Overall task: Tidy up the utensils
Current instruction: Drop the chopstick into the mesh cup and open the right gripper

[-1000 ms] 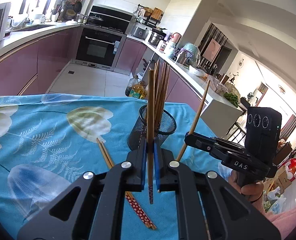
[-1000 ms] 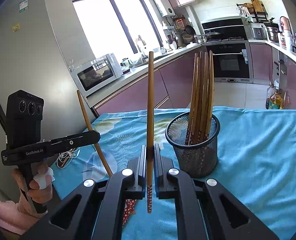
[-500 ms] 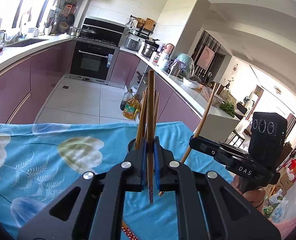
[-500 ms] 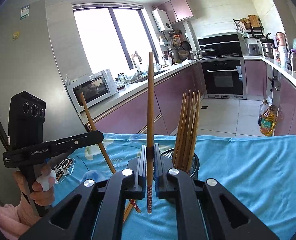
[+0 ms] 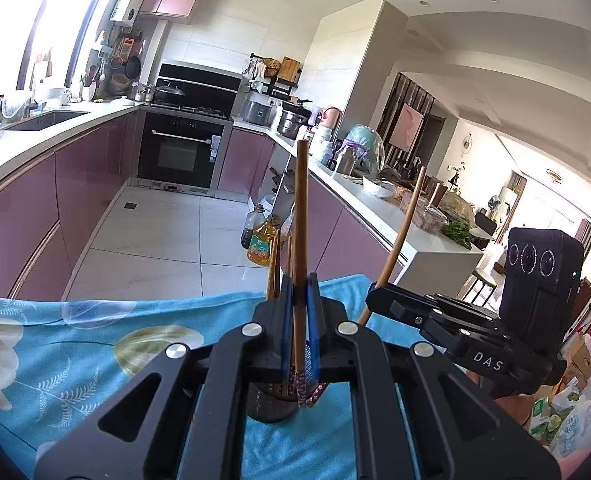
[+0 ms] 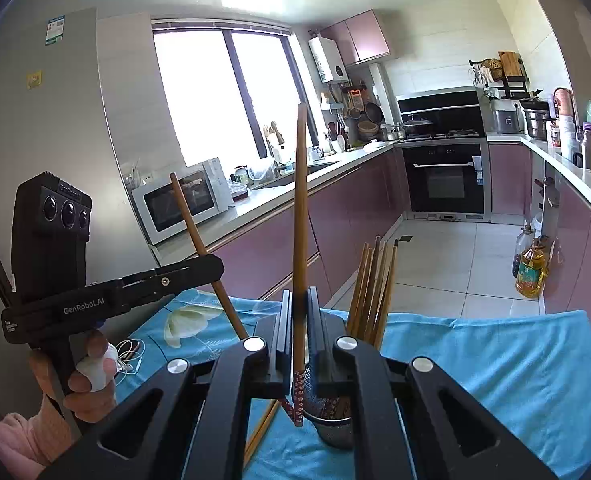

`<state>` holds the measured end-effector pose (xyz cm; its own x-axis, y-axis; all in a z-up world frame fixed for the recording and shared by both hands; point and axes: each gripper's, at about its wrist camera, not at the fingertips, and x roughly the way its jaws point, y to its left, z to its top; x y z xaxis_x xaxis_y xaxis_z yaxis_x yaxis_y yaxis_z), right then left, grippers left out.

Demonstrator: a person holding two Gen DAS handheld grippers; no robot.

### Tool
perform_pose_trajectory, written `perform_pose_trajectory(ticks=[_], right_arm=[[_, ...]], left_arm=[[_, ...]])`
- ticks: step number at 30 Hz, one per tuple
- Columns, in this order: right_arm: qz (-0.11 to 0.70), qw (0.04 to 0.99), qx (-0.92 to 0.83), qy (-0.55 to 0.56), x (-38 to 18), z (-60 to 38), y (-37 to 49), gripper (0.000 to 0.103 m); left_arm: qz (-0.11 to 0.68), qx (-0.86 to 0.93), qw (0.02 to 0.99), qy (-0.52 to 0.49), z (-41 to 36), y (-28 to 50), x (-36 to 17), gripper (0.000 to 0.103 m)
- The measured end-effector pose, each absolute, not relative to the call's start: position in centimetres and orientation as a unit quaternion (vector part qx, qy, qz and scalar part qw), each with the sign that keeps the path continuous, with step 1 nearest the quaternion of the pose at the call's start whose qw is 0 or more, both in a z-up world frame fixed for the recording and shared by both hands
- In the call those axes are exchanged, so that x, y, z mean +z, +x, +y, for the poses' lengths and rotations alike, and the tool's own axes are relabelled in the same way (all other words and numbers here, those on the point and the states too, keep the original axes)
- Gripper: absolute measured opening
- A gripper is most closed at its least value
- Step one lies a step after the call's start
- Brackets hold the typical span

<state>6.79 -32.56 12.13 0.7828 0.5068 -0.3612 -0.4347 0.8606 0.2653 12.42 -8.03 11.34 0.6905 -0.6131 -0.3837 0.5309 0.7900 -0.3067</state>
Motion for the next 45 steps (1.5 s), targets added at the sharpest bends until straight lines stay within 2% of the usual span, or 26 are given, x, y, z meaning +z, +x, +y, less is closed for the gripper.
perform_pose_trajectory(ticks=[13, 34, 45], right_arm=[[0.217, 0.946, 0.228, 0.074, 11.8, -32.0, 9.1, 0.006], [0.317, 0.924, 0.206, 0.062, 5.5, -31.1, 12.5, 0.006], [0.327, 0.921, 0.197, 0.072, 4.9, -31.2, 12.5, 0.008]], left_arm=[[0.236, -0.288, 0.927, -0.046, -10.4, 13.8, 11.3, 0.007], [0.329, -0.298, 0.896, 0.026, -13.7, 17.8, 5.2, 0.008], [0.345, -0.29, 0.893, 0.022, -13.4, 19.1, 3.6, 0.008]])
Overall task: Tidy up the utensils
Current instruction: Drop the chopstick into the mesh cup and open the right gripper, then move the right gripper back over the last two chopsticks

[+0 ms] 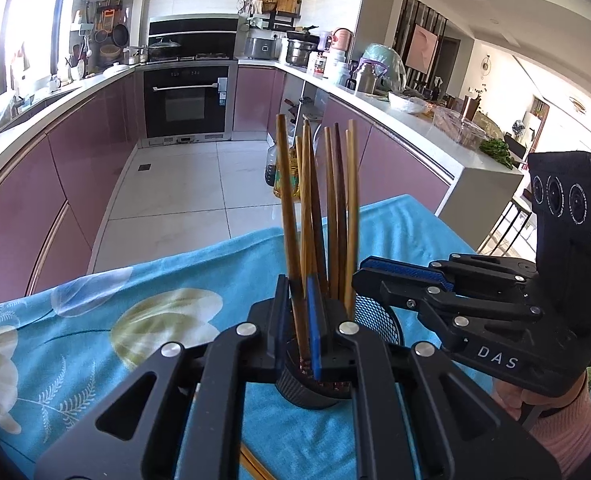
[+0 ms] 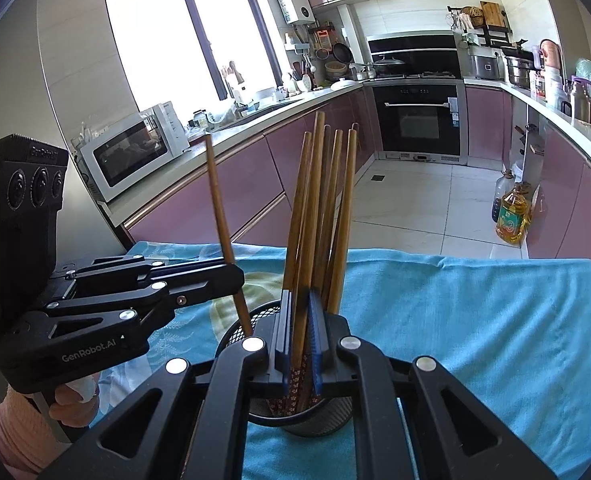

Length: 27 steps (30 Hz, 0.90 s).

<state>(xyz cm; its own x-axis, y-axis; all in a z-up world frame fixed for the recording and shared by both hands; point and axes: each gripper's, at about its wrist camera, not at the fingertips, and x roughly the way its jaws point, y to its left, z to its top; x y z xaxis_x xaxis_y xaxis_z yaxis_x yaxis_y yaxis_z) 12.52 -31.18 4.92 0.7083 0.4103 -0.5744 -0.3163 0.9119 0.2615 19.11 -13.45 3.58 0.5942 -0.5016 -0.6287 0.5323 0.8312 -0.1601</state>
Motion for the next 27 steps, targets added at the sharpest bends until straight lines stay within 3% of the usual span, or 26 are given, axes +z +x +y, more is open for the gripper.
perform_pose_trajectory(ticks=[5, 8, 10, 14, 18, 27], right_arm=[[0.323, 0.923, 0.197, 0.074, 5.1, -31.1, 12.2, 0.009], [0.32, 0.923, 0.201, 0.075, 5.2, -31.0, 11.7, 0.012], [0.313, 0.924, 0.207, 0.076, 5.4, -31.1, 11.0, 0.018], [0.289, 0.928, 0.228, 0.063, 6.1, -30.6, 8.5, 0.025], [0.277, 0.922, 0.269, 0.033, 6.2, -28.7, 5.5, 0.042], [0.36, 0.887, 0.29, -0.003, 0.1, -23.8, 4.1, 0.044]], left_arm=[[0.345, -0.288, 0.893, 0.008, -13.1, 18.8, 3.3, 0.009], [0.332, -0.275, 0.902, 0.008, -12.3, 17.9, 3.4, 0.022], [0.318, -0.262, 0.911, 0.01, -11.5, 17.0, 3.5, 0.036], [0.296, -0.24, 0.925, 0.007, -9.1, 14.9, 3.9, 0.046], [0.287, -0.211, 0.934, 0.01, -6.7, 12.6, 3.4, 0.056], [0.321, -0.148, 0.935, -0.003, -2.1, 9.3, -0.7, 0.069]])
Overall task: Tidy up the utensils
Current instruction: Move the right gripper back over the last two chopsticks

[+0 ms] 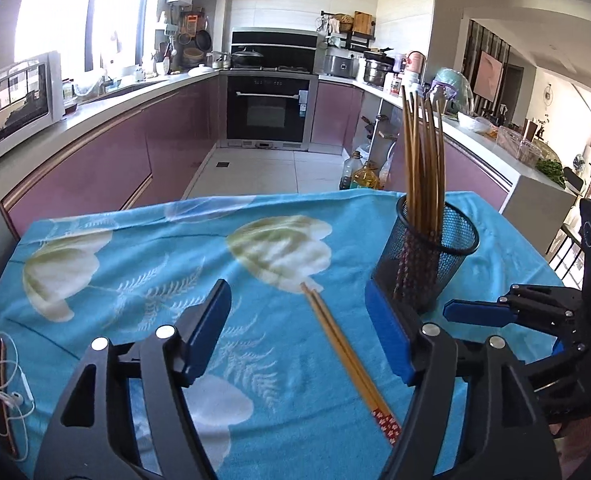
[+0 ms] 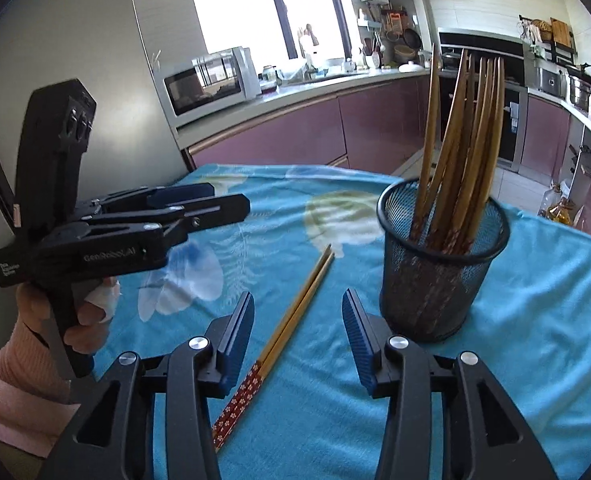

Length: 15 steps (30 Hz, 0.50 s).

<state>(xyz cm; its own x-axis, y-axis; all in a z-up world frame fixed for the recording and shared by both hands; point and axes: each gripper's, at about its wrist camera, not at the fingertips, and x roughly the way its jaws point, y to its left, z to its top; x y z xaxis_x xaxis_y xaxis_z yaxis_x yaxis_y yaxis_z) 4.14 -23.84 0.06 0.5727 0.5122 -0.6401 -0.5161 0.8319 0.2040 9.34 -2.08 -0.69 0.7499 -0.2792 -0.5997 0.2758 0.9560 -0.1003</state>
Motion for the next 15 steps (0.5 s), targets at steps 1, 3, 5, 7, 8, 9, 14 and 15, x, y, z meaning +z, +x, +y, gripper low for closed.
perform_pose_trajectory(ticks=[1, 3, 5, 7, 8, 9, 14, 15], right_arm=[[0.371, 0.883, 0.286, -0.004, -0.7, -23.5, 4.3, 0.044], [0.39, 0.877, 0.282, -0.002, -2.0, -22.9, 4.5, 0.044], [0.402, 0.871, 0.281, -0.001, -2.8, -22.5, 4.5, 0.044], [0.409, 0.871, 0.273, -0.009, -3.4, -22.0, 4.5, 0.044], [0.411, 0.871, 0.271, -0.012, -3.6, -21.8, 4.4, 0.044], [0.413, 0.871, 0.268, -0.015, -3.8, -21.7, 4.4, 0.044], [0.416, 0.873, 0.253, -0.028, -4.4, -21.3, 4.3, 0.044], [0.417, 0.873, 0.251, -0.031, -4.5, -21.2, 4.2, 0.044]], left_arm=[[0.325, -0.144, 0.935, -0.004, -1.9, 9.2, -1.0, 0.07], [0.333, -0.139, 0.933, -0.01, -1.3, 8.9, -1.8, 0.071], [0.336, -0.132, 0.932, -0.011, -0.9, 8.5, -2.4, 0.071], [0.339, -0.13, 0.932, -0.014, -1.0, 8.4, -2.6, 0.071], [0.341, -0.128, 0.931, -0.013, -1.0, 8.3, -2.7, 0.071], [0.342, -0.126, 0.931, -0.012, -1.0, 8.3, -2.9, 0.071], [0.354, -0.125, 0.927, -0.015, -1.1, 8.3, -3.4, 0.071], [0.356, -0.125, 0.926, -0.016, -1.1, 8.4, -3.4, 0.071]])
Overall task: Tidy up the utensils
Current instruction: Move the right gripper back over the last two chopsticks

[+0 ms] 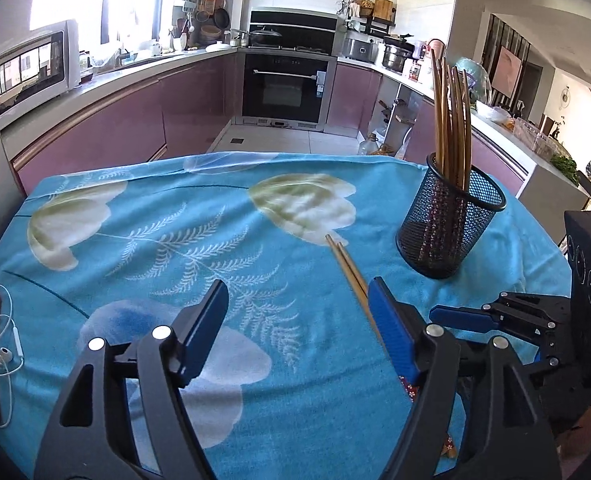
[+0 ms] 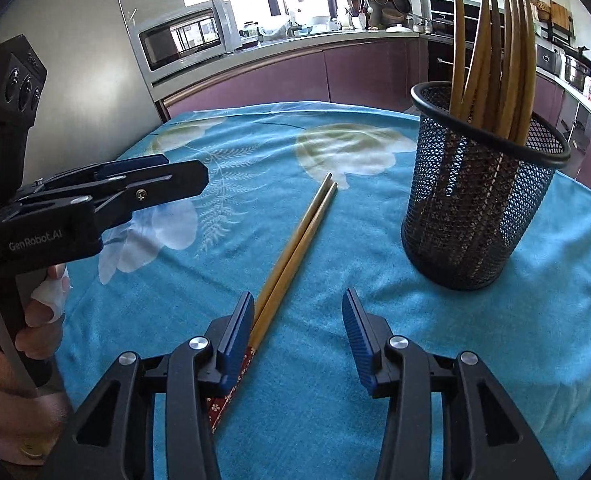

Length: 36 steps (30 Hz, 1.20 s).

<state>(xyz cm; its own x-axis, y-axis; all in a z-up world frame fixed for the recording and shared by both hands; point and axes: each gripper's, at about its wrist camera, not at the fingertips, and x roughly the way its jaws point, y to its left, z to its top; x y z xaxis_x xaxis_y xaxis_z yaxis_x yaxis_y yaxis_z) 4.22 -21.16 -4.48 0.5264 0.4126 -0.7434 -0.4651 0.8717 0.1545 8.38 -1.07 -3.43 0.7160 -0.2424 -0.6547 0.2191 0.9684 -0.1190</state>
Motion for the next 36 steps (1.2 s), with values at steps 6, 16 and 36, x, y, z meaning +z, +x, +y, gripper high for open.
perform_pose_trajectory(ticks=[6, 16, 36], right_arm=[[0.42, 0.873, 0.246, -0.041, -4.8, -20.9, 4.3, 0.044], [0.429, 0.872, 0.233, -0.023, -4.9, -21.8, 4.6, 0.04], [0.434, 0.87, 0.235, 0.001, -5.0, -23.2, 4.7, 0.035]], left_arm=[[0.364, -0.124, 0.923, -0.019, -0.9, 8.5, -4.0, 0.071], [0.379, -0.138, 0.915, -0.009, -2.0, 9.0, -4.7, 0.071], [0.442, -0.179, 0.878, 0.042, -6.4, 11.3, -8.1, 0.054]])
